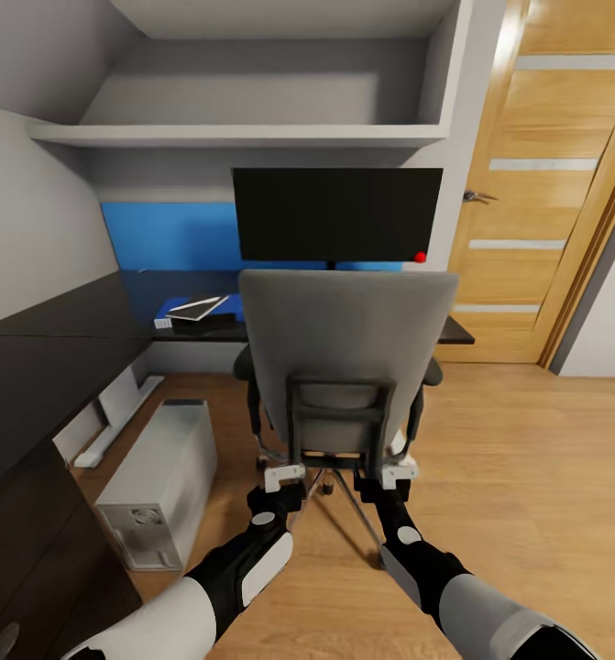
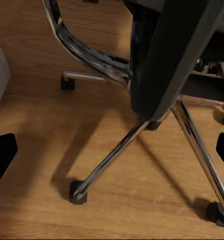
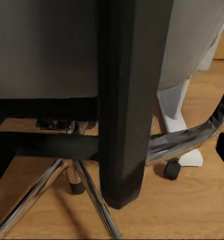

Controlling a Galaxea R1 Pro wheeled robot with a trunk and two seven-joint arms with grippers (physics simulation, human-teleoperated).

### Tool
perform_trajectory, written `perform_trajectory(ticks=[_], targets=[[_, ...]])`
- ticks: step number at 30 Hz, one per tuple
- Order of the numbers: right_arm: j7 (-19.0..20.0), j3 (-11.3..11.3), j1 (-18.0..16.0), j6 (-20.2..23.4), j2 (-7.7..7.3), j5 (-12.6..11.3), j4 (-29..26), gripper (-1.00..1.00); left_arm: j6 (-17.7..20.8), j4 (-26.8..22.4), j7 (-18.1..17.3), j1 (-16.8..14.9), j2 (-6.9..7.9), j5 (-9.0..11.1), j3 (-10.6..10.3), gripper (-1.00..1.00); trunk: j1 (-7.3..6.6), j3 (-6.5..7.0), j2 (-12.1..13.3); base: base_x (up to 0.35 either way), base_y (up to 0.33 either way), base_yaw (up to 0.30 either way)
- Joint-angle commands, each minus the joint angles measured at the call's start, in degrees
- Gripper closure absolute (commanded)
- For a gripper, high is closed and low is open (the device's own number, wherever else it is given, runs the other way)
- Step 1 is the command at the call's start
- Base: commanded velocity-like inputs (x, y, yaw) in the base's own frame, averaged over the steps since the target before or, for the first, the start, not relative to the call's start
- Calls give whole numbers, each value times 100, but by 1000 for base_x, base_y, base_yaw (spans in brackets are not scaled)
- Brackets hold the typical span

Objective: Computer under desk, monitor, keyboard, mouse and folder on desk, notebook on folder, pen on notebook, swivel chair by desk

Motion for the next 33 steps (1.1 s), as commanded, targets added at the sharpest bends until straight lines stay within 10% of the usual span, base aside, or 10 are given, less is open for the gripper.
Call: perform_trajectory(ticks=[1, 33], targets=[[-39, 49, -5, -16, -2, -29, 4, -100, -5, 0, 38, -6, 0, 27, -24, -100, -4, -5, -3, -320, 0, 0], [-74, 33, -1, -8, -4, -41, 57, -100, -5, 241, 47, -6, 126, 96, -4, -100, -4, -5, -3, -274, 0, 0]])
